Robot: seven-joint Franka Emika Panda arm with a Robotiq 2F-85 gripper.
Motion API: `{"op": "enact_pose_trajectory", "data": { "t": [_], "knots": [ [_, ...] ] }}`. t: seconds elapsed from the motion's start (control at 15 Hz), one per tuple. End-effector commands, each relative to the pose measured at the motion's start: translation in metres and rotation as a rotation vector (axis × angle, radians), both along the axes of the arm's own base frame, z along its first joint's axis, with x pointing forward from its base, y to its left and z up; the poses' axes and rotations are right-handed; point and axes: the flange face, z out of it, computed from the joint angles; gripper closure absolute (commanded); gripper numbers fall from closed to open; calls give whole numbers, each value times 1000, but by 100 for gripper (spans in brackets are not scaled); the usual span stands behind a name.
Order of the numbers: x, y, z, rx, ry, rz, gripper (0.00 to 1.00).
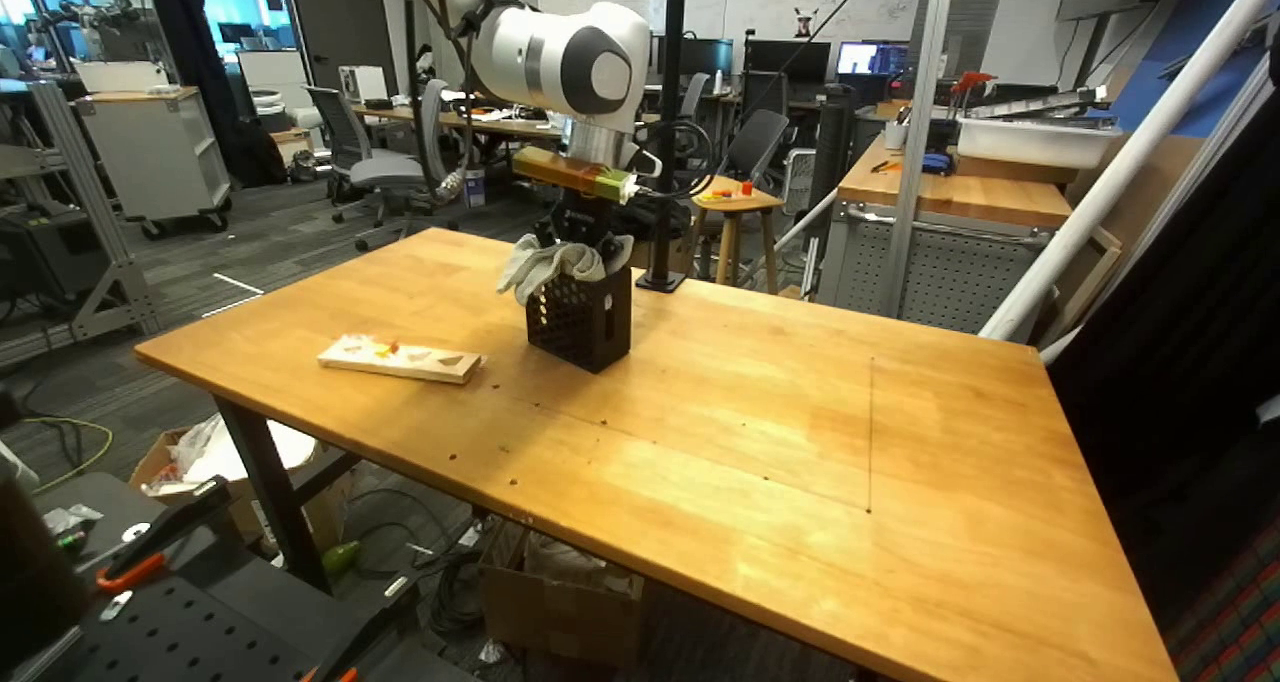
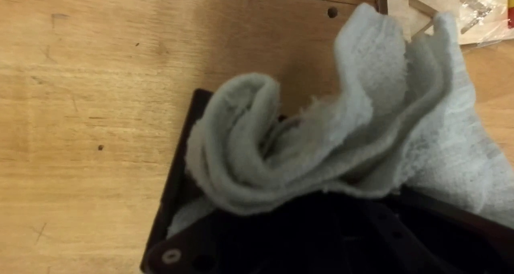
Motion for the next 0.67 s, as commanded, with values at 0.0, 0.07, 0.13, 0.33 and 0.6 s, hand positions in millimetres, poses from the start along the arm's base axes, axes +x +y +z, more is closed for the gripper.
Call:
{"op": "enact_pose_trajectory", "data": {
  "t": [0.0,0.07,0.13,0.33,0.6],
  "knots": [
    [0,10,-27,62,39,33,100],
    [1,12,-31,71,47,43,100],
    [1,14,-32,76,50,49,100],
    [4,15,-23,72,47,67,100],
    [5,11,11,33,1,72,100]
  ]
}}
